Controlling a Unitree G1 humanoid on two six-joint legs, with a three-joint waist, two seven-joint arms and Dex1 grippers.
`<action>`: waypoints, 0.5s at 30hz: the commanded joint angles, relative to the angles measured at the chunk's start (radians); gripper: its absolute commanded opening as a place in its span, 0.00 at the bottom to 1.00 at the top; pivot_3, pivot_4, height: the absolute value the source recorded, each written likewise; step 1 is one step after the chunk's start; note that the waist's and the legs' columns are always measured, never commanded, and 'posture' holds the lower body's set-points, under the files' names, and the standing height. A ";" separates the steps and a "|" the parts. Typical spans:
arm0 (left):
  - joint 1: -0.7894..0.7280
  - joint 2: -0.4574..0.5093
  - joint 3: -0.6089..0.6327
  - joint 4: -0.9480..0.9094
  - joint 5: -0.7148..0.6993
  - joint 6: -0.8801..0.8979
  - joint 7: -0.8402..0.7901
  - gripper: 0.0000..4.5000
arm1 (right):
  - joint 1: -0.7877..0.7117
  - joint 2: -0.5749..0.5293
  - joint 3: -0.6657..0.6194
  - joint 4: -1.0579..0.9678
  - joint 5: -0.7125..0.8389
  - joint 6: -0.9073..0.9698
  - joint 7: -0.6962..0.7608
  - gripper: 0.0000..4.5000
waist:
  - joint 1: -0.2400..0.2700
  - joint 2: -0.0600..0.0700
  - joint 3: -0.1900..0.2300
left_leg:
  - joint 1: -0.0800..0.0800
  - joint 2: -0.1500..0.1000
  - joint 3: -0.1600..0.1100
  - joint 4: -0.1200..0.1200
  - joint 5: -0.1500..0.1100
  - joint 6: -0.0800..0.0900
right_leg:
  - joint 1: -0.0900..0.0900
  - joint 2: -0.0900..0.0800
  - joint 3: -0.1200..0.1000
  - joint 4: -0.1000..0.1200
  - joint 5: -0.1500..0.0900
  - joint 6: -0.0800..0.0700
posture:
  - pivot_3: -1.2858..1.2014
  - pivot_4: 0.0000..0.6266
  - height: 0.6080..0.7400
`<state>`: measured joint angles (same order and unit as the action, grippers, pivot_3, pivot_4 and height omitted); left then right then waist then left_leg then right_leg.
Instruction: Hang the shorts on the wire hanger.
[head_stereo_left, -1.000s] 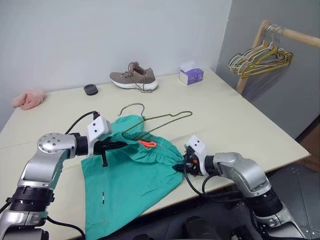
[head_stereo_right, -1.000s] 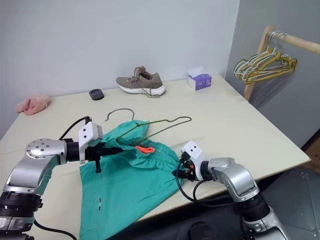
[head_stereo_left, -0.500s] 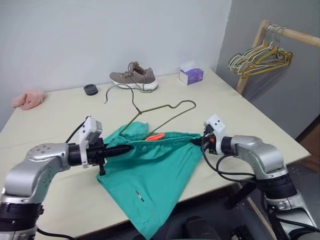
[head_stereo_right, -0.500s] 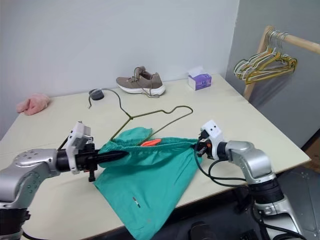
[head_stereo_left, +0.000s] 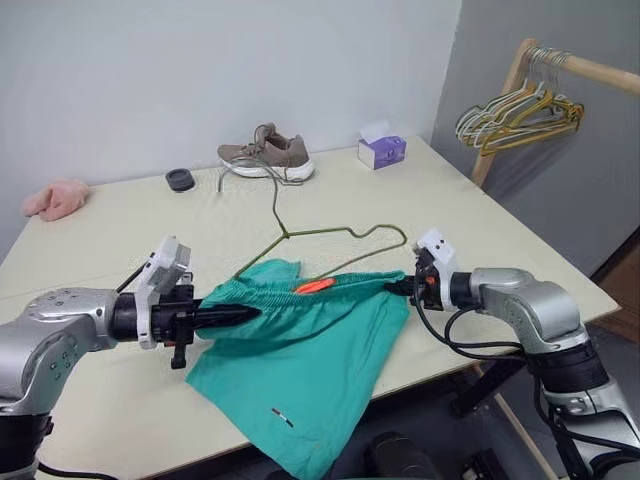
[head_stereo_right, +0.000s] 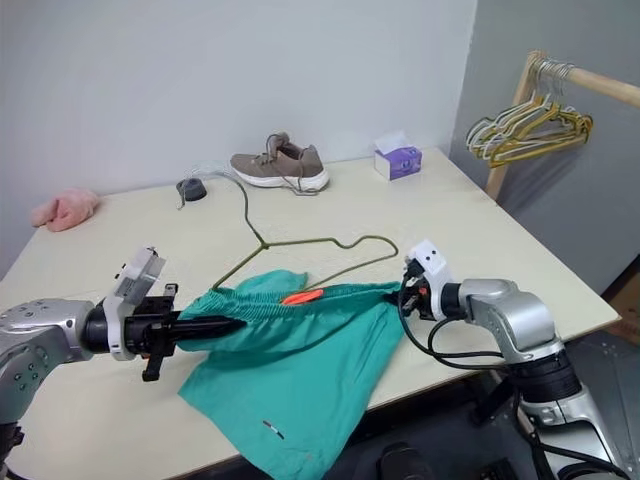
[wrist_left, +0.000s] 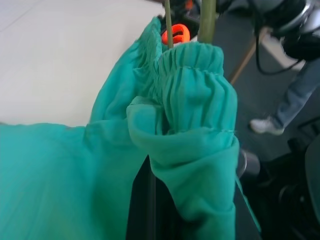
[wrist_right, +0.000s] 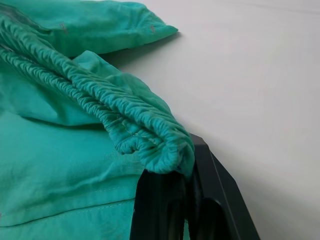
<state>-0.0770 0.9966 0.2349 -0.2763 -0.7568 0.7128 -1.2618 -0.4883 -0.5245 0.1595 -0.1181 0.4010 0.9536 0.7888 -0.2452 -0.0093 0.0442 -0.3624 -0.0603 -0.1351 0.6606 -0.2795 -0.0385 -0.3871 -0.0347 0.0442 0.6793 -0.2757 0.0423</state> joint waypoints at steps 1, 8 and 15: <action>0.017 0.059 0.025 0.034 0.060 -0.071 -0.058 0.00 | -0.001 -0.063 -0.060 0.019 -0.023 0.022 -0.037 0.01 | 0.000 0.000 0.000 | 0.000 0.000 0.000 0.000 0.000 0.000 | 0.000 0.000 0.000 0.000 0.000 0.000 | 0.42 0.00 1.00; 0.040 0.092 -0.011 0.099 0.164 -0.170 -0.081 0.00 | 0.004 -0.089 -0.072 -0.020 0.007 0.041 -0.041 0.01 | 0.000 0.002 0.001 | 0.000 0.000 0.000 0.000 0.000 0.000 | 0.000 0.000 0.000 -0.001 0.000 0.000 | 0.41 0.00 1.00; 0.037 0.100 -0.038 0.149 0.218 -0.227 -0.074 0.00 | 0.006 -0.109 -0.068 -0.077 0.040 0.063 -0.040 0.01 | -0.001 0.002 0.001 | 0.000 0.000 0.000 0.000 0.000 0.000 | 0.000 0.000 0.000 -0.001 0.000 0.000 | 0.41 0.00 1.00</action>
<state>-0.0453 1.0514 0.1779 -0.1823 -0.5950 0.4932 -1.3349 -0.4823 -0.5771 0.1595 -0.2084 0.4718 1.0074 0.7888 -0.2459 -0.0075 0.0454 -0.3626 -0.0601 -0.1348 0.6604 -0.2796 -0.0384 -0.3871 -0.0347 0.0441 0.6785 -0.2759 0.0424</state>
